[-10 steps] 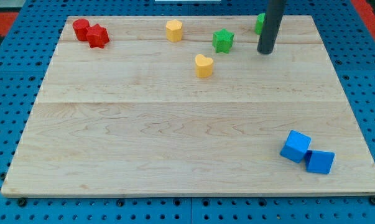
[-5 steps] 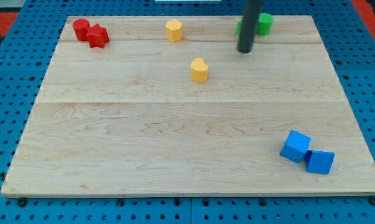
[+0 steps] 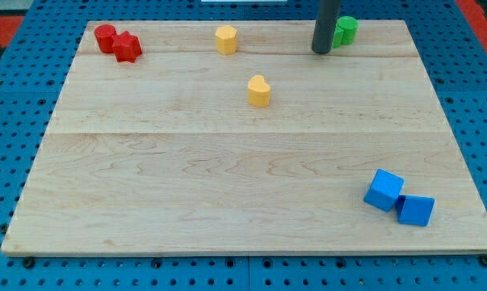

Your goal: Move the green blocks towards the top right of the board

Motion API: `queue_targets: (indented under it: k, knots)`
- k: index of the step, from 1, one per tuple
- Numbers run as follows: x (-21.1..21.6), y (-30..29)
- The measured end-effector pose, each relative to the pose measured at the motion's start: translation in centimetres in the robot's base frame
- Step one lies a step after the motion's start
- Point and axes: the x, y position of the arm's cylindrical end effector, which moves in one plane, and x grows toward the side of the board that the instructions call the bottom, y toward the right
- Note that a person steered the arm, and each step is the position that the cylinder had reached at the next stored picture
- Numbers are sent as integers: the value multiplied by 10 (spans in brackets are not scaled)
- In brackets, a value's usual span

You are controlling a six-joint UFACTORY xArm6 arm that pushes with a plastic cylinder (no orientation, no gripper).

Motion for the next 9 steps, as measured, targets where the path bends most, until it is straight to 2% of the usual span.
queue_targets:
  k: [2,5,8,9]
  knots:
    - [29,0]
    - [29,4]
    - [3,-11]
    - [-45,-27]
